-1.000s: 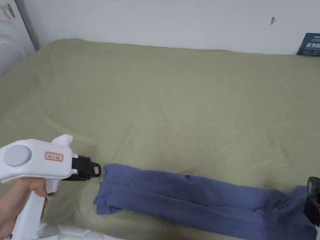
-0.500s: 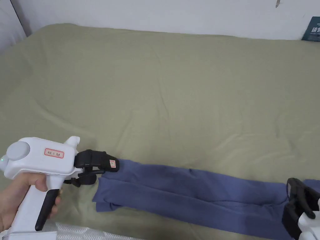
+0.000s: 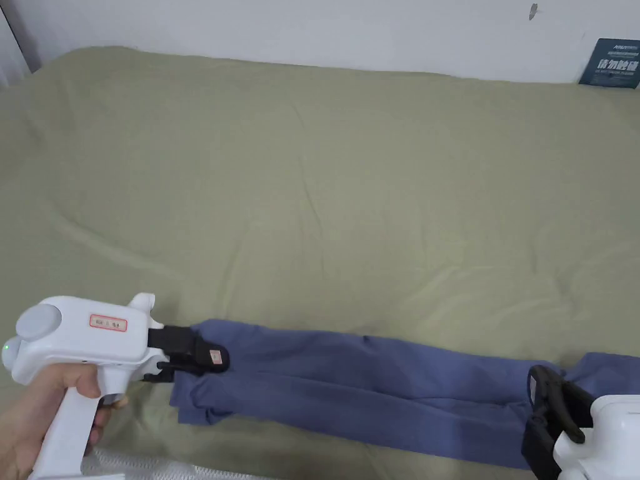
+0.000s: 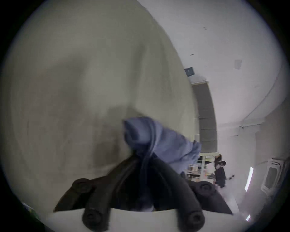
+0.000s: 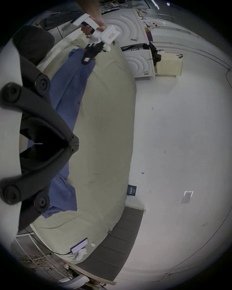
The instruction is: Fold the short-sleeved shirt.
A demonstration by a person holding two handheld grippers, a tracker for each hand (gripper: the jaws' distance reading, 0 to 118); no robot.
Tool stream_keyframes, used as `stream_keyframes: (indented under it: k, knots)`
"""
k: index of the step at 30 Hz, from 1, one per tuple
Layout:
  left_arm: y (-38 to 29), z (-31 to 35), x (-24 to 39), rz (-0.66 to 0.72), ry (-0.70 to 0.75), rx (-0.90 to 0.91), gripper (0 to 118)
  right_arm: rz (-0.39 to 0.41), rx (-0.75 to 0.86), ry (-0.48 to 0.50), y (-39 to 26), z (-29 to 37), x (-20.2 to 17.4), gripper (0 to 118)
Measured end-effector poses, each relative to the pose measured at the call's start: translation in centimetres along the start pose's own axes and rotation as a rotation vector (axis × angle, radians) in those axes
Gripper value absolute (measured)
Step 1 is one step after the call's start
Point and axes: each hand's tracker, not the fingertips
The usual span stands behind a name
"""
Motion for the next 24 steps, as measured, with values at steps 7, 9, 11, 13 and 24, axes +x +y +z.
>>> stream_keyframes:
  k: [7,9,11,13,24]
  knots:
    - [-2.0,1.3,2.4,0.036,-0.031,0.101,6,-0.003,0.012,0.008,0.8,0.9,0.4,0]
    - [-1.6,2.7,2.2,0.038,-0.033,0.126,6,0.007,0.026,-0.001,1.0,1.0,0.5,0]
    - [-1.7,4.4,2.8,0.03,-0.028,0.154,6,0.003,0.045,-0.002,1.4,1.2,0.6,0]
    - [-1.9,6.4,3.1,0.017,0.02,0.186,6,0.002,0.062,-0.004,2.0,1.2,0.5,0]
    - [-2.4,14.1,3.9,-0.055,0.187,0.249,6,-0.004,0.098,0.005,2.0,1.0,-0.2,0]
